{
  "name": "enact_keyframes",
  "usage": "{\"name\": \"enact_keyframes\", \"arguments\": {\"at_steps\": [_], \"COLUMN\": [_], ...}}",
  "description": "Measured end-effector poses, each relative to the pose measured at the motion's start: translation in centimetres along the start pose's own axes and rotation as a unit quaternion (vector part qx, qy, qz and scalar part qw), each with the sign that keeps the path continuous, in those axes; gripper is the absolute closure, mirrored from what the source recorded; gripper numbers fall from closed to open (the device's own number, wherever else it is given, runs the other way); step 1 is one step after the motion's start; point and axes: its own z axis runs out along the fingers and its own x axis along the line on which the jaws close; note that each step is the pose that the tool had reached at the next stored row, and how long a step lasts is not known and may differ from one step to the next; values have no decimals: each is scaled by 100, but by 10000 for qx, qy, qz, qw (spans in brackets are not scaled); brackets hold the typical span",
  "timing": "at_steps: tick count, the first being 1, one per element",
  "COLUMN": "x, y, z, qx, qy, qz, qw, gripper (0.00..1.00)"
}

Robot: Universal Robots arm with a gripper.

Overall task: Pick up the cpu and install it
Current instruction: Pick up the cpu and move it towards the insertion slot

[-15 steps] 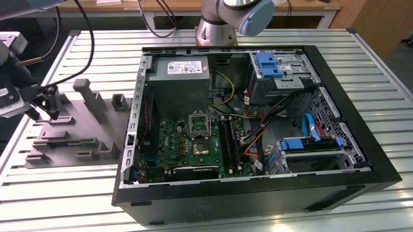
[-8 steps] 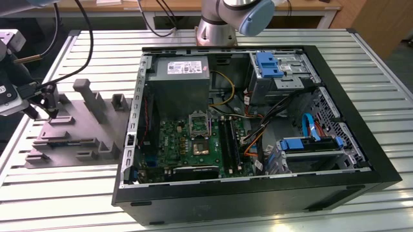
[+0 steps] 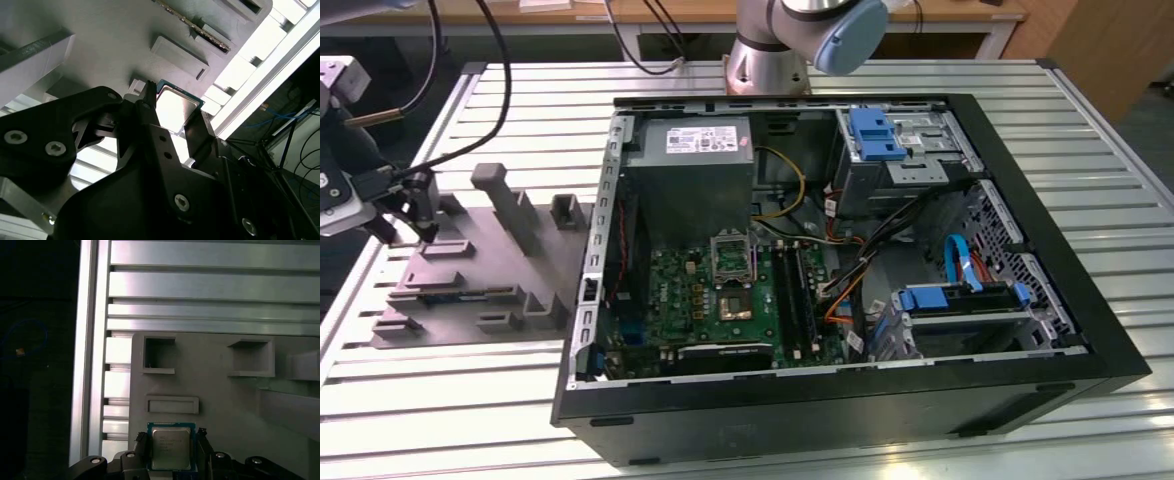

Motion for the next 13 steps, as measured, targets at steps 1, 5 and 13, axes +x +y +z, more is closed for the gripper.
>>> {"name": "enact_keyframes", "arguments": {"at_steps": [1,5,13], "x": [1,1,1], "y": [0,2,5], "z": [-6,-28,-75], "qx": [0,0,0], "qy": [1,0,0], "qz": [0,0,0], "qw": [10000,10000,10000], "gripper": [53,53,53]}}
